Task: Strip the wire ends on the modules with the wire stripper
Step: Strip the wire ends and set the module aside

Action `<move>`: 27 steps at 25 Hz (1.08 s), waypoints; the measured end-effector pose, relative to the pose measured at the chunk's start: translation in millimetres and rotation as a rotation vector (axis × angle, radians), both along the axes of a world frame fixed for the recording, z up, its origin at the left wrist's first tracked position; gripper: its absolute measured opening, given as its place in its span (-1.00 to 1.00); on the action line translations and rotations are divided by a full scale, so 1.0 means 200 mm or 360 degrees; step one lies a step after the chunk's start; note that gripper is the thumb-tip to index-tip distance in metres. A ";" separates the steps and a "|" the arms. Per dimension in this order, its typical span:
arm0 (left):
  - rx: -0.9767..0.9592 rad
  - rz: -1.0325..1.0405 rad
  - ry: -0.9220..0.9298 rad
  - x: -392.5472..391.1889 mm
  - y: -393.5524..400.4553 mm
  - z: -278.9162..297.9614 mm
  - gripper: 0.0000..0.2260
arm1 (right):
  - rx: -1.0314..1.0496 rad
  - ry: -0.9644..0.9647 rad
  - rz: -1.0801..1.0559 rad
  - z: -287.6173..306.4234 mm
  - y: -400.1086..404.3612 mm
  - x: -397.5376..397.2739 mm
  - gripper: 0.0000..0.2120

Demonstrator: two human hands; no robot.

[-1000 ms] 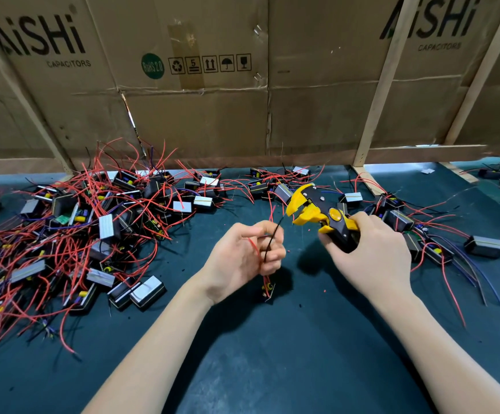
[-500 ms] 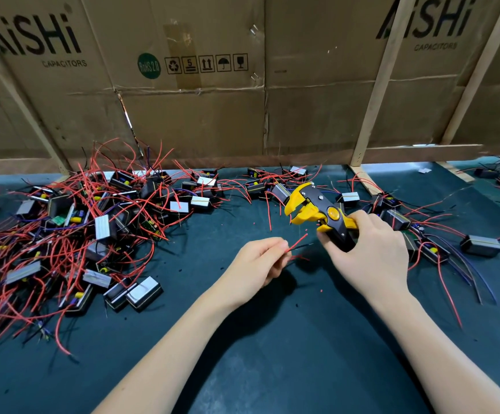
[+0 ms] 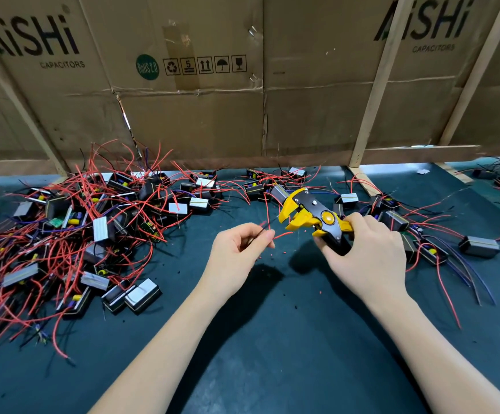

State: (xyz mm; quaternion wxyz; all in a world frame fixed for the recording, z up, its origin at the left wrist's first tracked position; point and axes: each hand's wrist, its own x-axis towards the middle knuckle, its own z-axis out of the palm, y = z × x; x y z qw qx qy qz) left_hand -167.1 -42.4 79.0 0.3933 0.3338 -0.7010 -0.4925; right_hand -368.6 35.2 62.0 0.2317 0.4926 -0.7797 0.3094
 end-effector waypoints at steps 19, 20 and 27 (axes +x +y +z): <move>-0.0557 0.0277 -0.0130 -0.01 0.04 -0.03 -0.80 | 0.0058 0.0259 -0.0083 0.01 0.01 0.04 -0.50; -0.0558 0.0264 -0.0136 -0.01 0.04 -0.03 -0.80 | 0.0053 0.0262 -0.0085 0.01 0.01 0.04 -0.51; -0.0586 0.0213 -0.0184 -0.02 0.05 -0.04 -0.80 | 0.0024 0.0218 -0.0043 0.02 0.01 0.04 -0.53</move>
